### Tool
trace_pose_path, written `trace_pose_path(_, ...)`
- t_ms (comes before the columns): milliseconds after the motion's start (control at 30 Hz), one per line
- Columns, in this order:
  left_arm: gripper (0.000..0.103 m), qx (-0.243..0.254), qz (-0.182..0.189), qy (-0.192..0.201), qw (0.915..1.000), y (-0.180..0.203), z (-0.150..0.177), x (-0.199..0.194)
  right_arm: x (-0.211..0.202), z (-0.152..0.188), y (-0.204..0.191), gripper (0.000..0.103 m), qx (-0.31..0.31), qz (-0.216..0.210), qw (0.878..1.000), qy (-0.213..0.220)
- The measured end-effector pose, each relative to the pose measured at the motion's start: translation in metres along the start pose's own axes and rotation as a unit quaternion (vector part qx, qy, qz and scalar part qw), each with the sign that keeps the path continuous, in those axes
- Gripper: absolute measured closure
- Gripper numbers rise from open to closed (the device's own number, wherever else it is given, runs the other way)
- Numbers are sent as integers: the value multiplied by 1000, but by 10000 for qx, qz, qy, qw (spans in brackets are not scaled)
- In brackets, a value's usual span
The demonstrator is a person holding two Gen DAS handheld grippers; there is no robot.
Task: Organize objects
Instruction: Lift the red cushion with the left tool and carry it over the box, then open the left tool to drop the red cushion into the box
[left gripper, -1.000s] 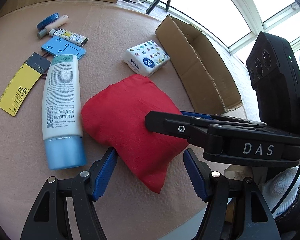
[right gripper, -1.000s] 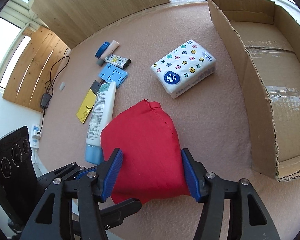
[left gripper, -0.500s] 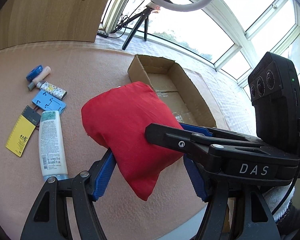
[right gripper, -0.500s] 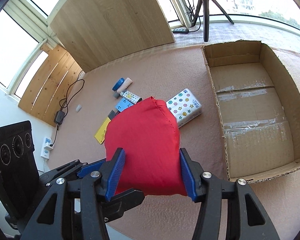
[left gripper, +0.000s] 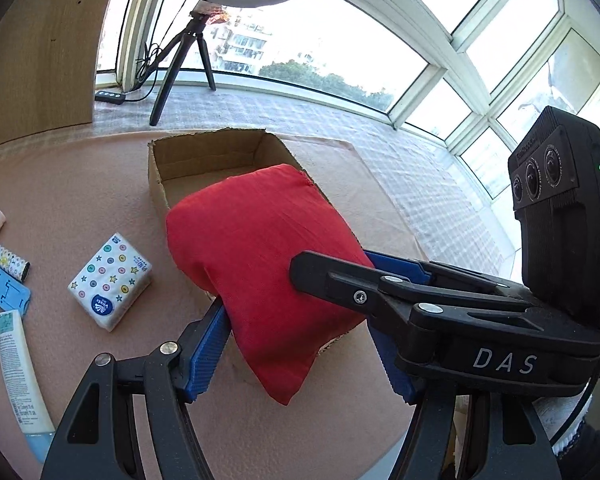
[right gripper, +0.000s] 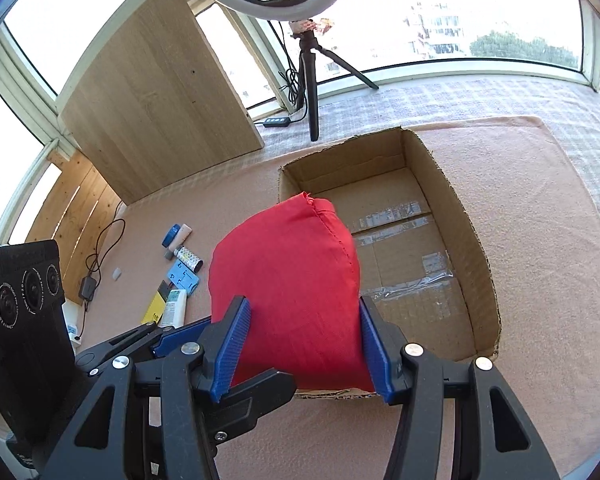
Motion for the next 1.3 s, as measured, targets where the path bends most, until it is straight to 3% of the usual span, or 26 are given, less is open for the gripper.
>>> trace_pose_path(433,29,165,-152,-126,9997,8,-11,28,-4,-8,34,51,302,321,9989,150)
trace_pose_path(967,29,42,-621,-2,9981,-32,11,-24,-7,4,8,51,273,233,9992,179)
trace_pose_path(1300,24,-291,-1180,-35,9926,-92,50,-71,13,20,-30,48,120,84,9999,23)
Point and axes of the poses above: each gripper's, at about its wrist camera, not at the fingertips, and x roughly the way its jaws point, y to its right, z to its underside, the point moved 3 cm from there along x, roughly the way its jaws point, and after that the axes turned 6 degrees about x, right-handed, at the moved point
